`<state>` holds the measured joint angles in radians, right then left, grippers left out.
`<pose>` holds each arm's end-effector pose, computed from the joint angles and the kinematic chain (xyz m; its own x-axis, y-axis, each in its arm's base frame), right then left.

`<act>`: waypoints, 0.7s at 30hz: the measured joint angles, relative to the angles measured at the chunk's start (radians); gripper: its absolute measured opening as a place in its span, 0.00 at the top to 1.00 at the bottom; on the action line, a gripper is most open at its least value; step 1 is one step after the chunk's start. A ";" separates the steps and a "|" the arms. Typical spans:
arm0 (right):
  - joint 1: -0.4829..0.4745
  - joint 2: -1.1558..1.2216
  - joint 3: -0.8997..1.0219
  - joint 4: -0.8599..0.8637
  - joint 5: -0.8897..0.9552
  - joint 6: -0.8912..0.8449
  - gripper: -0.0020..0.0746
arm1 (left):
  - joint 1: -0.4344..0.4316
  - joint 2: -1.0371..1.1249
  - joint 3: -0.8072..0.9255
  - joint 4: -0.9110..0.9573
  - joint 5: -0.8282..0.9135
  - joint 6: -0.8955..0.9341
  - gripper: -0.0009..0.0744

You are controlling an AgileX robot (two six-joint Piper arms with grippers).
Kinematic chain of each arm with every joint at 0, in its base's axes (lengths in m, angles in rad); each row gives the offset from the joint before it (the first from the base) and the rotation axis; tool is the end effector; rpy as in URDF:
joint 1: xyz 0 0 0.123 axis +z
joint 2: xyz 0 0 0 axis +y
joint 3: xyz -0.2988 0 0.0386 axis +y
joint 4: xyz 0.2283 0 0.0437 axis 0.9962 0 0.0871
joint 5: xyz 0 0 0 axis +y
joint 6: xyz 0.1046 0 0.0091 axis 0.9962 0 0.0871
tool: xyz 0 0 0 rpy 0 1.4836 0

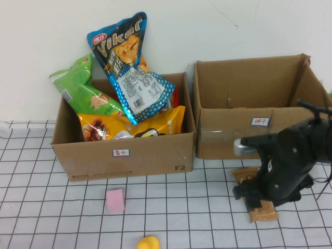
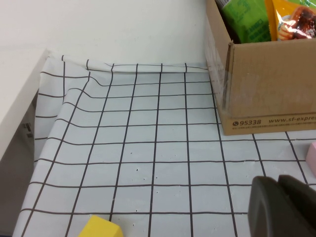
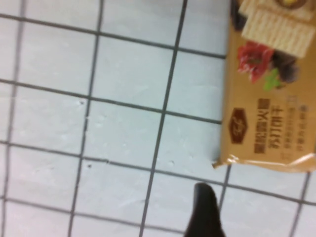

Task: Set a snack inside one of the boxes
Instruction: Pick up the biscuit

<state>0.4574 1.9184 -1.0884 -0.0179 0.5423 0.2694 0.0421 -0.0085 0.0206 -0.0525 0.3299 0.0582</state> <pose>0.3180 0.1554 0.1511 -0.9436 -0.1843 -0.2751 -0.2088 0.9760 0.0623 0.0313 -0.0005 0.1735 -0.2516 -0.0021 -0.9678 -0.0235 0.9997 0.0040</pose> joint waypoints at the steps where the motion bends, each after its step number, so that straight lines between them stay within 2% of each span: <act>1: 0.000 0.017 0.000 0.000 -0.009 0.005 0.34 | 0.000 0.000 0.000 0.000 0.000 0.000 0.99; 8: 0.000 0.070 -0.002 -0.017 -0.081 0.011 0.32 | 0.000 0.000 0.000 0.000 0.000 0.002 0.99; 21: -0.010 0.179 -0.108 -0.091 -0.059 0.018 0.29 | 0.000 0.000 0.000 0.000 0.000 0.002 0.99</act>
<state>0.4475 2.0975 -1.1964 -0.1084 0.4836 0.2871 0.0421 -0.0085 0.0206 -0.0525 0.3299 0.0603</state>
